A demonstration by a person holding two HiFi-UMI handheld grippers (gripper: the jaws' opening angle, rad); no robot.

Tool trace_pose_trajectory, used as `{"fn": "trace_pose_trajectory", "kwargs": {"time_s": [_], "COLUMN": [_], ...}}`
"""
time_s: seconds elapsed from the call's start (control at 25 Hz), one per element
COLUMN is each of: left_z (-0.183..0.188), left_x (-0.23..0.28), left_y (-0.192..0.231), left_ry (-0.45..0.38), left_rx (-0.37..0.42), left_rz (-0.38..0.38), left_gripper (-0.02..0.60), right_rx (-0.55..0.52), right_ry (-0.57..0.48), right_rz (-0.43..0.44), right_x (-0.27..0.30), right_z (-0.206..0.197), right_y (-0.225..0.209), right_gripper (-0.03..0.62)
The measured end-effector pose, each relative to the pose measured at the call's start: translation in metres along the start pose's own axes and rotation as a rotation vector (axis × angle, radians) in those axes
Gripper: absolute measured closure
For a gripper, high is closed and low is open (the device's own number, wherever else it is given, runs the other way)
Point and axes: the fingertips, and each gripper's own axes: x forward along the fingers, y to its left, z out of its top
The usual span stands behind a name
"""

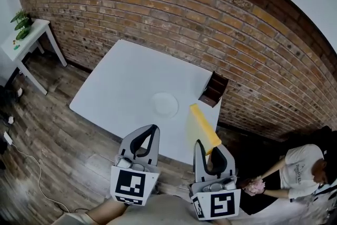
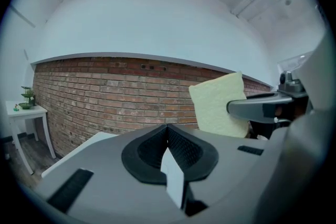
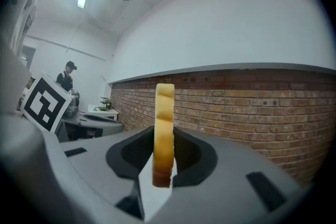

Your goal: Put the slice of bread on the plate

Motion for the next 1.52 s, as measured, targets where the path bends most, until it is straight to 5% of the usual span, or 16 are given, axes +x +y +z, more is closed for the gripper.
{"fn": "trace_pose_trajectory", "kwargs": {"time_s": [0.88, 1.52], "left_z": [-0.008, -0.025], "left_x": [0.025, 0.051], "left_y": [0.017, 0.025], "left_ry": [0.046, 0.069], "left_rx": [-0.011, -0.040], "left_rz": [-0.009, 0.060], "left_gripper": [0.574, 0.572], "right_rx": [0.072, 0.113], "right_ry": [0.042, 0.092], "right_rz": [-0.003, 0.125], "right_x": [0.035, 0.078], "right_z": [-0.019, -0.054], "right_y": [-0.003, -0.009], "right_gripper": [0.494, 0.496]}}
